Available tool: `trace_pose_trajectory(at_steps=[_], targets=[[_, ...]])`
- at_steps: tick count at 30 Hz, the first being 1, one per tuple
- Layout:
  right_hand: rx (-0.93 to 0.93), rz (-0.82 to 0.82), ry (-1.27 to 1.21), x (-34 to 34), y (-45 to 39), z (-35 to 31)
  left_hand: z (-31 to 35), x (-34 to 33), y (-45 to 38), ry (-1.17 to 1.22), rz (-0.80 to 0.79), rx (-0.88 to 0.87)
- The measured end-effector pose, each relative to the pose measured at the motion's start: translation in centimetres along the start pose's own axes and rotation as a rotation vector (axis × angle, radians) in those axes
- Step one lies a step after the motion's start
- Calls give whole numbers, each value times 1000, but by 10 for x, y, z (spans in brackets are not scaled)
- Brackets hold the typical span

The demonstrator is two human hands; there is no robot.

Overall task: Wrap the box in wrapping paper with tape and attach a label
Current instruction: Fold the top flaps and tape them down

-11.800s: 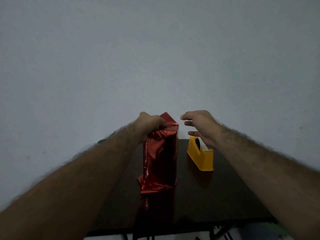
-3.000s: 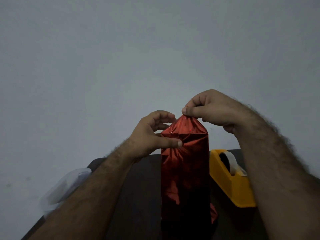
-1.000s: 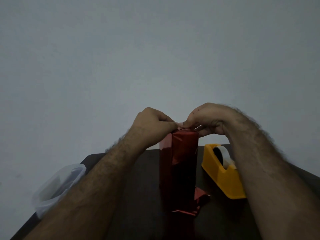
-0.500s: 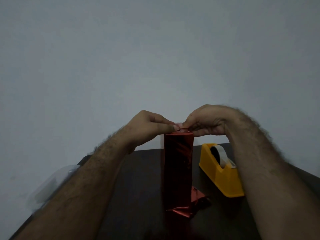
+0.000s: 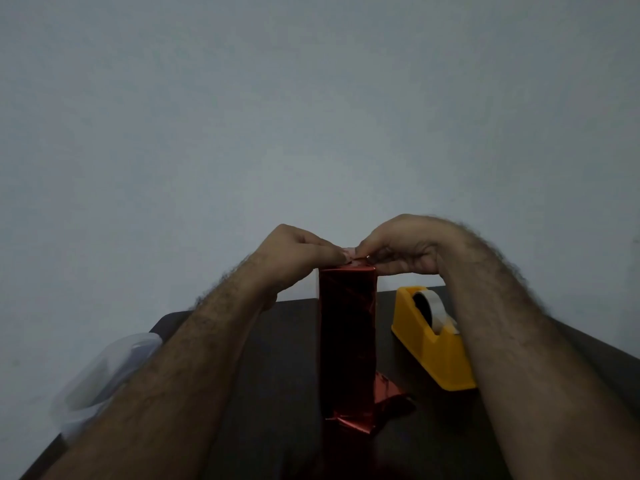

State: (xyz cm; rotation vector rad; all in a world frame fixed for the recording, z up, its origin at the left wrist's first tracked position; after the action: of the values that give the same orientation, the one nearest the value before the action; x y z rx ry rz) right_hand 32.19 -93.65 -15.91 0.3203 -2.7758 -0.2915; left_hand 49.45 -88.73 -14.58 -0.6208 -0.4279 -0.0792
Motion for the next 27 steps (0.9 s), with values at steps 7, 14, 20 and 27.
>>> trace_pose_trajectory(at_steps=[7,14,20,27], targets=[[67,159,-252,26,11,24,-1,0,0,-11,-1,7],[-188,641,255,101,30,82,1,-2,0,13,-7,-13],[-466,466,261,96,34,117,1,-3,-1,20,11,-26],[-529,546,352,101,13,133,1,-4,0,46,6,-28]])
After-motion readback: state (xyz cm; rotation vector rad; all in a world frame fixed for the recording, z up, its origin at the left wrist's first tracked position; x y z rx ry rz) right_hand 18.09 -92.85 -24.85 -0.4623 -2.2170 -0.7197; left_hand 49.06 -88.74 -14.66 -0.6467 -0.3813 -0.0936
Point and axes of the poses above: each hand's wrist, its own y-axis away from the middle knuckle, its own x-axis out of the back of the hand, z = x × y, the point moved 10 cm from there along -y, towards the middle knuckle, and after that the axes turned 13 degrees about -x, right-handed, at the moved point
